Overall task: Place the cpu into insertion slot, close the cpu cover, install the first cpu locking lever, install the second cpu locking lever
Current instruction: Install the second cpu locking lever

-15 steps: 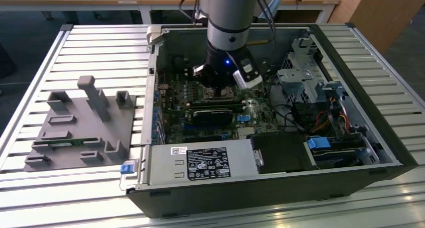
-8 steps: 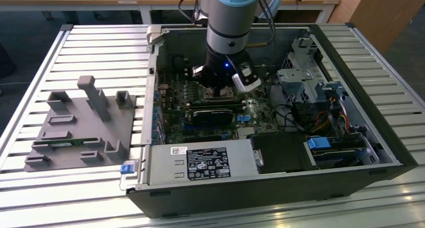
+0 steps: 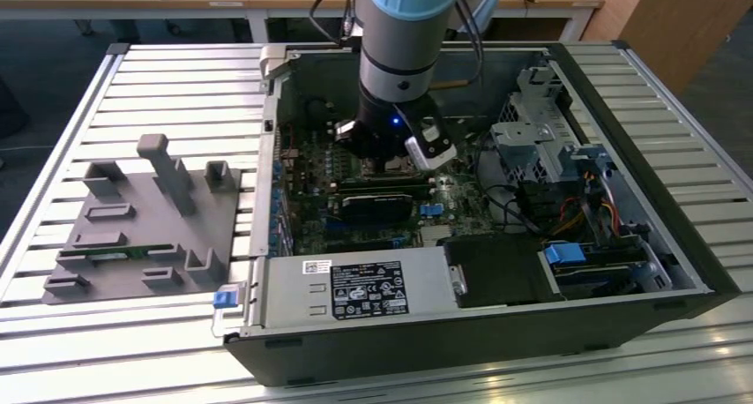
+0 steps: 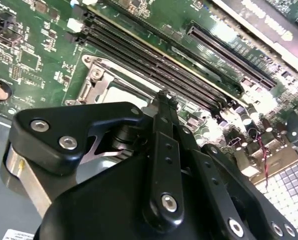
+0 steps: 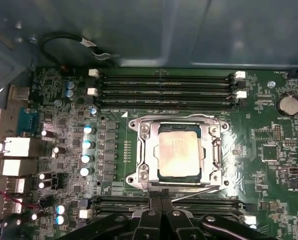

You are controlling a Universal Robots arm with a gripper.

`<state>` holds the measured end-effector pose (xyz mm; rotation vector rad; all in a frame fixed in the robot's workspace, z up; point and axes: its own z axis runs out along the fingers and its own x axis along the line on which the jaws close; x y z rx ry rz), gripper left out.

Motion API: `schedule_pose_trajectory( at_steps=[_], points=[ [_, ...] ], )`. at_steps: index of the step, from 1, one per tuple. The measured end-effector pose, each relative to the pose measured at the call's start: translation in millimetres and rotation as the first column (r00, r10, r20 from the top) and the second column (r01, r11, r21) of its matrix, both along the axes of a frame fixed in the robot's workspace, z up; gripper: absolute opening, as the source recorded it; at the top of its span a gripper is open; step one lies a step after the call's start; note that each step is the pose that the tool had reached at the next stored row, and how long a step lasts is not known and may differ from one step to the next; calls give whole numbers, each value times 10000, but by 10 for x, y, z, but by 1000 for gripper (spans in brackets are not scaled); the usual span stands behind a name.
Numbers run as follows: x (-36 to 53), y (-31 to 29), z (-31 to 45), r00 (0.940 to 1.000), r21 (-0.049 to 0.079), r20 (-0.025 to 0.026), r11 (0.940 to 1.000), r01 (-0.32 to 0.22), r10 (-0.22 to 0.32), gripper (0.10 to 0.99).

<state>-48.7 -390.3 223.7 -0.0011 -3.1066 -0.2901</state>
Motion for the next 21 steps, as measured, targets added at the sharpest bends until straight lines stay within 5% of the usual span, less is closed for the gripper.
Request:
schedule_pose_trajectory(
  at_steps=[9,15,21],
  points=[
    [-20,-7,-77,10000,64,-2,10000,0,0,110],
    [-43,-59,-86,10000,329,0,9995,0,0,110],
    [-74,-116,-95,10000,424,0,9991,1,-1,110]
  ],
)
